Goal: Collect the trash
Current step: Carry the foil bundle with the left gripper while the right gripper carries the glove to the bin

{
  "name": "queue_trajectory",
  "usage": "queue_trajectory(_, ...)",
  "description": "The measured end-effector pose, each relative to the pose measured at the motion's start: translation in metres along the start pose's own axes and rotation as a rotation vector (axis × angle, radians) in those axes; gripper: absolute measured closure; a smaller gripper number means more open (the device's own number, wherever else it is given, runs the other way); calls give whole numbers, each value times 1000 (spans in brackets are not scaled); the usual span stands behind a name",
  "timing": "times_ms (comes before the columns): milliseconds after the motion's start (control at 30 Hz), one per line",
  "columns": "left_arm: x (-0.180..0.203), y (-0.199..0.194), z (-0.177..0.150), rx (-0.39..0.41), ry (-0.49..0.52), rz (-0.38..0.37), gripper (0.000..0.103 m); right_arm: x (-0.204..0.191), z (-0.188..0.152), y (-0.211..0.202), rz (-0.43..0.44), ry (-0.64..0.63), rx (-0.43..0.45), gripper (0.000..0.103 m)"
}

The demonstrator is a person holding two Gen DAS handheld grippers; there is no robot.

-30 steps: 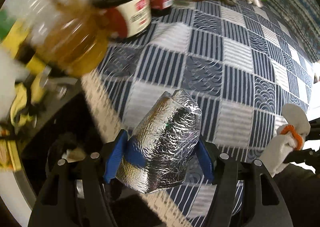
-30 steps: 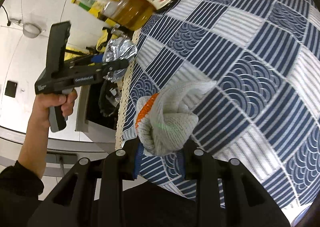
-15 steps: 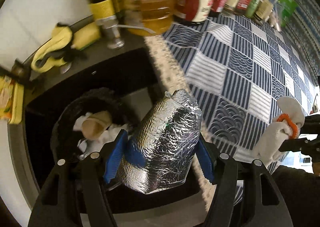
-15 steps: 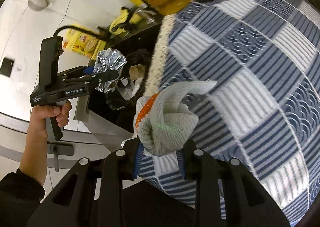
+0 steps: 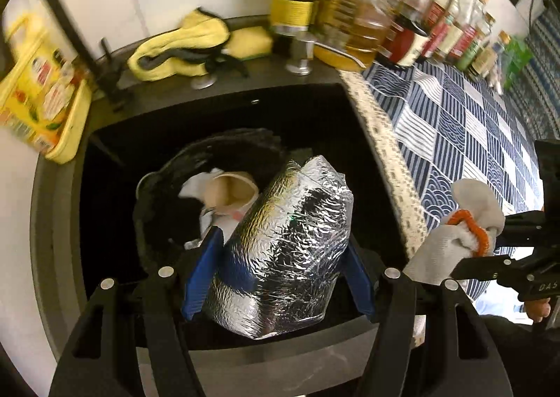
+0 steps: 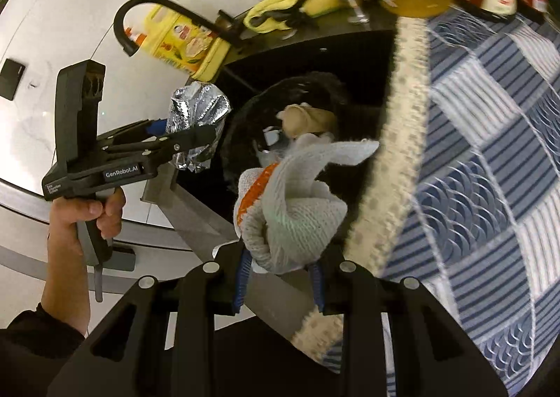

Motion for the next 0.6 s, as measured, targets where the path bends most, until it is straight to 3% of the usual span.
queue_trajectory(400,-73,26,-24,-26,-166,-35,39,-26,46,55,-45,-54,-58,73)
queue_trajectory(600,-93,53,-31,-46,-283,-104,39,-24,69,77,-101,-78,-109,73)
Point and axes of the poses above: each gripper's, at about its wrist camera, not at the fingertips, and y roughly the way its jaws point, x to its right, z to its top, the point moved 10 cm from there along y, roughly the way its jaws point, and after that the axes turned 11 degrees about z, right-handed, at the moved point
